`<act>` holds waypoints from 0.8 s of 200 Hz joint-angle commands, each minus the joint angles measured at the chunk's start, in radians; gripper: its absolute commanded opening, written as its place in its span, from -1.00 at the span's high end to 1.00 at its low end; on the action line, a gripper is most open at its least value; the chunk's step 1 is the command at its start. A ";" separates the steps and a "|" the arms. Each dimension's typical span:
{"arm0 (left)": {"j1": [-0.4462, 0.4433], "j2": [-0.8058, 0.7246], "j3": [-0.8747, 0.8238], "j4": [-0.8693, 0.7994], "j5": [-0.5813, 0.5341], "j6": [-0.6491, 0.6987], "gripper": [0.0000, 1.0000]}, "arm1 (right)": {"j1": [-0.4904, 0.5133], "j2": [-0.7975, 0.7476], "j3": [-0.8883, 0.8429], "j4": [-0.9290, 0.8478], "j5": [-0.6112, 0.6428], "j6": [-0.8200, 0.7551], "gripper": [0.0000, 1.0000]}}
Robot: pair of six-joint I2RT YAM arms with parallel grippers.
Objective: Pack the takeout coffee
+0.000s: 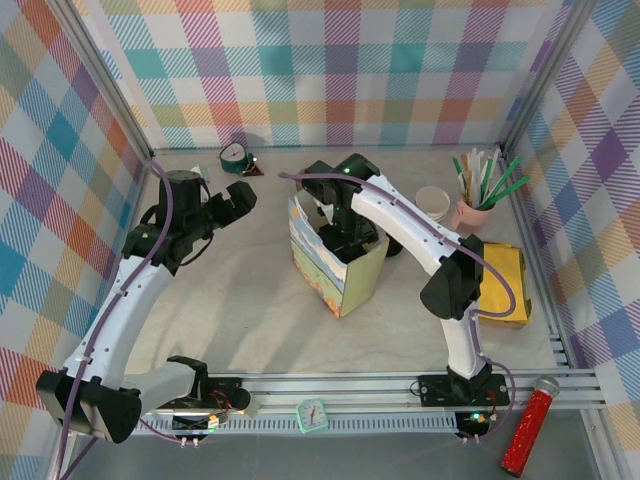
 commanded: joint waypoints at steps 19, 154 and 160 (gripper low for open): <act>0.008 -0.007 -0.002 0.010 0.012 0.001 -0.99 | -0.007 0.000 0.013 -0.098 0.007 -0.015 -0.40; 0.008 -0.007 0.001 0.011 0.015 0.001 -0.99 | -0.006 0.000 0.007 -0.090 0.003 -0.015 -0.40; 0.008 -0.008 0.001 0.011 0.014 0.002 -1.00 | -0.006 0.001 0.008 -0.090 0.003 -0.015 -0.40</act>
